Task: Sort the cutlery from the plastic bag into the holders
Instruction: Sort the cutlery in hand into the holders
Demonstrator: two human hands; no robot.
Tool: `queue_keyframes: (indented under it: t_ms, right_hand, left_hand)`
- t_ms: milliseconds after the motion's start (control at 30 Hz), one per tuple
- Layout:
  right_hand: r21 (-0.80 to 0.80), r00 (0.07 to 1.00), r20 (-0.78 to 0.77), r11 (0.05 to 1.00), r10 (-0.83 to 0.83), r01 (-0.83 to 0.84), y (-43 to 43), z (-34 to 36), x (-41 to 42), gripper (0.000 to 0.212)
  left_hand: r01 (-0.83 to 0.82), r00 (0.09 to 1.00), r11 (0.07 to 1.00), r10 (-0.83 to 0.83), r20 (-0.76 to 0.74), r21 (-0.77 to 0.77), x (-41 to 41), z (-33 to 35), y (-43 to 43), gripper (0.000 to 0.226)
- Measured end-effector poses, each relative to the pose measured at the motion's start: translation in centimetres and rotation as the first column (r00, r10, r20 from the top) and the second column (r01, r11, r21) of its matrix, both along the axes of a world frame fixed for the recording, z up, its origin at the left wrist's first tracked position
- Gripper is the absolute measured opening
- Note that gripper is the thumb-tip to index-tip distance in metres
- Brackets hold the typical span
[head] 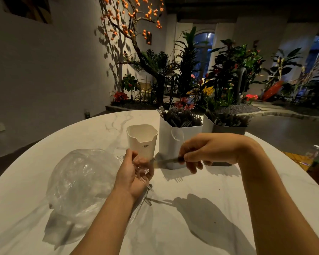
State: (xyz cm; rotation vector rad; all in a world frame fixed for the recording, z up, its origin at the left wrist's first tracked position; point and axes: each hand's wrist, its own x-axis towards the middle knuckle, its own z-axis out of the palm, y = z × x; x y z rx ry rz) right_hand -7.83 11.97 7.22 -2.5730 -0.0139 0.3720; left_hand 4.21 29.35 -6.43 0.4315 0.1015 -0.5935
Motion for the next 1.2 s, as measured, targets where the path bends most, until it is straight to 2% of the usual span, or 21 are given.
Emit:
queue_keyframes:
  t_ms: [133,233,333,400,533,700,800,900,933,1133,1200]
  right_hand:
    - [0.226,0.971,0.2,0.97,-0.132,0.085,0.5,0.4,0.6,0.017]
    - [0.152,0.968,0.219,0.985,-0.119,0.087,2.0,-0.7,1.7,0.018]
    - [0.102,0.987,0.134,0.992,-0.092,0.079,2.9,-2.0,2.6,0.023]
    - [0.072,0.994,0.084,0.995,-0.073,0.067,3.2,-2.7,3.0,0.027]
    - [0.055,0.995,0.035,0.994,-0.093,0.091,3.1,-3.1,3.3,0.034]
    - [0.02,0.963,0.25,0.995,-0.102,0.1,1.6,-1.7,2.9,0.032]
    - [0.105,0.887,0.435,0.987,-0.156,0.122,0.2,-1.0,2.6,0.034]
    - [0.298,0.774,0.563,0.945,-0.291,0.139,-0.2,-0.7,2.2,0.087]
    - [0.319,0.735,0.605,0.939,-0.307,0.13,0.2,-0.7,2.1,0.092]
    - [0.262,0.523,0.809,0.961,-0.269,0.089,4.6,-2.6,5.3,0.047]
    - [0.211,0.422,0.873,0.969,-0.245,0.125,5.6,-3.5,7.1,0.036]
  left_hand:
    - [0.068,0.994,0.996,-0.072,0.081,0.052,-0.3,0.2,-0.2,0.021]
    - [0.105,0.974,0.992,-0.116,0.194,0.063,-1.0,0.2,-0.7,0.005]
    - [0.153,0.936,0.985,-0.169,0.309,0.074,-1.7,0.7,-0.7,0.02]
    - [0.164,0.918,0.982,-0.186,0.351,0.092,-2.0,1.0,-0.6,0.021]
    - [0.065,0.912,0.977,-0.14,0.385,0.203,-2.3,1.1,-0.9,0.022]
    - [0.006,0.917,0.964,-0.111,0.384,0.264,-2.5,1.2,-1.2,0.024]
    - [0.011,0.924,0.962,-0.114,0.365,0.274,-2.6,0.9,-1.3,0.025]
    - [-0.003,0.941,0.96,-0.092,0.325,0.279,-2.4,0.4,-1.1,0.025]
    - [-0.003,0.948,0.962,-0.084,0.307,0.273,-2.3,0.3,-1.0,0.024]
    - [0.007,0.967,0.974,-0.064,0.245,0.227,-1.1,0.2,-0.5,0.019]
    - [-0.006,0.969,0.974,-0.05,0.243,0.225,-0.8,0.1,-0.5,0.018]
